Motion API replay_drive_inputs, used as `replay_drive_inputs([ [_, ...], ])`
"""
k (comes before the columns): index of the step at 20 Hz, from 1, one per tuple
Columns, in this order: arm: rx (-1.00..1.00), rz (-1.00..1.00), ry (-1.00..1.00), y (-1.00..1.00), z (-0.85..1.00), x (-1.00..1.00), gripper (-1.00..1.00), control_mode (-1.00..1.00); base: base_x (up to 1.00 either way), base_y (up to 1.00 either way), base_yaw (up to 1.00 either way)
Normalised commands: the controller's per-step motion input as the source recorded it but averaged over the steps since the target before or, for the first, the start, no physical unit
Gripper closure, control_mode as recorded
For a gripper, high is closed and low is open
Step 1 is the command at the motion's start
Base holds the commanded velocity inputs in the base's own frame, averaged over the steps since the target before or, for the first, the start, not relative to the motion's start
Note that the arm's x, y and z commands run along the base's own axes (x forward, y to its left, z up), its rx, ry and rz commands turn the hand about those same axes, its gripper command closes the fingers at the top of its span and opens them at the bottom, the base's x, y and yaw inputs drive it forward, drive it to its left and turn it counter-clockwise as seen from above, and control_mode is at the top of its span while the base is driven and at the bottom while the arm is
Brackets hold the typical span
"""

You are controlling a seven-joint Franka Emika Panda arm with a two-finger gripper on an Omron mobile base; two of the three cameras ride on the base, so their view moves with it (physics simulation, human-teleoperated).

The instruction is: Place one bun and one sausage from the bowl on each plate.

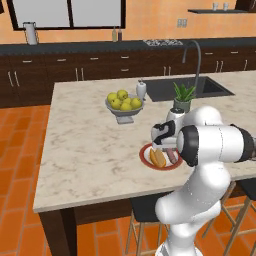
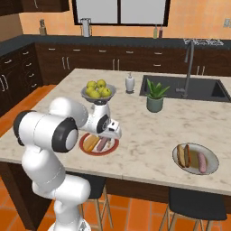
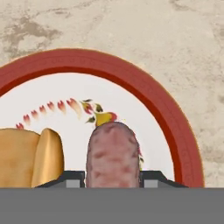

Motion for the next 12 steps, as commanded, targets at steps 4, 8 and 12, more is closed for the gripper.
replay_drive_inputs([
  [4,0.0,0.0,0.0,0.0,-0.06,0.25,-1.0,-1.0,0.0,0.0,0.0],
  [8,0.0,0.0,0.0,0.0,0.0,0.06,-1.0,-1.0,0.0,0.0,0.0],
  [12,0.0,0.0,-0.03,0.0,0.14,-0.15,-1.0,-1.0,0.0,0.0,0.0],
])
